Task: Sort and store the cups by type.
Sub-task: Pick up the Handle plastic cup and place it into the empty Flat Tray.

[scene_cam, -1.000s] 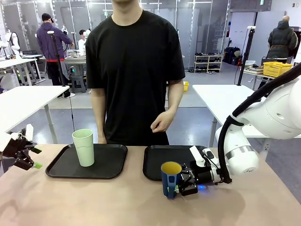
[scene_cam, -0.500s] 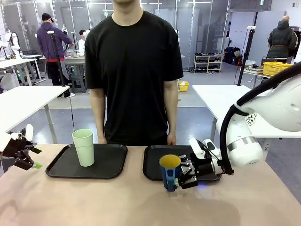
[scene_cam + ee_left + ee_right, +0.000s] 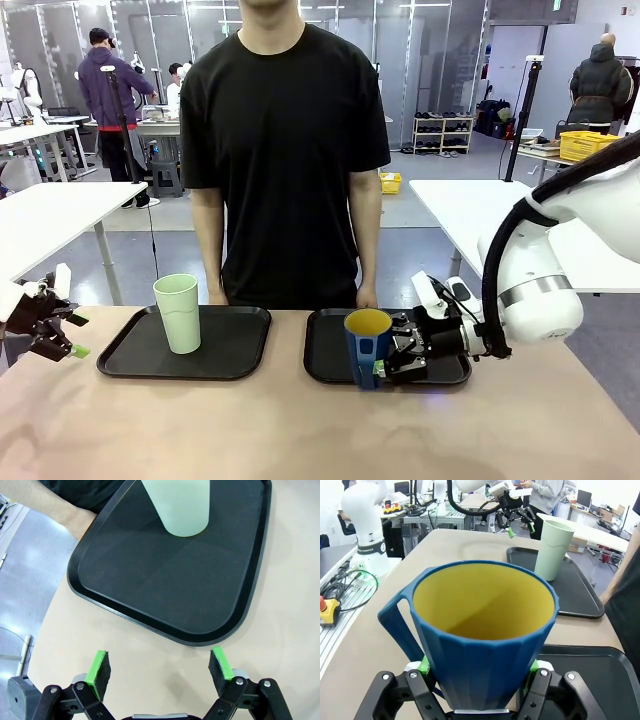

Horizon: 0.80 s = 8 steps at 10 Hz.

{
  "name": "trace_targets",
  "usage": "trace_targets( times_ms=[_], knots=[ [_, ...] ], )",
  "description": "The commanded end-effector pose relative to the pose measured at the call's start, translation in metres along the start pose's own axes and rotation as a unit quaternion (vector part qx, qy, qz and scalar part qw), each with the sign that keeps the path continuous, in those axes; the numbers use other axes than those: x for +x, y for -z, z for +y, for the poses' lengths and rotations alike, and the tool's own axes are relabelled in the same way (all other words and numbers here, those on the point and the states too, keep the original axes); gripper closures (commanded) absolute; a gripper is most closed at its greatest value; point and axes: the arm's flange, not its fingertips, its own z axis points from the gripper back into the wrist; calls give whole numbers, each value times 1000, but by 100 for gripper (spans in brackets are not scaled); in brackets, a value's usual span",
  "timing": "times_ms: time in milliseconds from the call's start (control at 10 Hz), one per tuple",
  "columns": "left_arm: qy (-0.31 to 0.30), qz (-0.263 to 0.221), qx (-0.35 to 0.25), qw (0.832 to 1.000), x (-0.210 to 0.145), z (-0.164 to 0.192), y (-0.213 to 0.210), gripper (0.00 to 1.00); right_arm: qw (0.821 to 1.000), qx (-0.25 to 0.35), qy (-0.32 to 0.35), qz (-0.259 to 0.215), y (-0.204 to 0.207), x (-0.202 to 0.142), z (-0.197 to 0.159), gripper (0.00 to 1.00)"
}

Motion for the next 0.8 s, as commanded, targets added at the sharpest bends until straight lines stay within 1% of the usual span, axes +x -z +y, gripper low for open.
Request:
trace_targets(
  times_ms=[0, 100, 200, 300, 400, 500, 600, 700],
  knots=[
    [6, -4, 0, 1000, 0, 1, -1, 0, 1000, 6, -2, 3, 3, -3, -3, 32],
    [6, -4, 0, 1000, 0, 1, -1, 0, 1000, 6, -2, 3, 3, -3, -3, 32],
    [6, -4, 0, 1000, 0, 1, -1, 0, 1000, 1, 0, 1, 0, -1, 0, 27],
    [6, -4, 0, 1000, 0, 1, -1, 0, 1000, -13, -4, 8, -9, -6, -10, 27],
    [6, -4, 0, 1000, 0, 1, -1, 0, 1000, -18, -10, -4, -21, -8, -22, 27],
    [6, -4, 0, 1000, 0, 1, -1, 0, 1000, -26, -13, -2, -34, -8, -37, 27],
    [6, -4, 0, 1000, 0, 1, -1, 0, 1000, -28, -7, -7, -44, -8, -52, 27],
    [6, -4, 0, 1000, 0, 1, -1, 0, 999, -41, -2, -5, -54, -7, -67, 27]
  ],
)
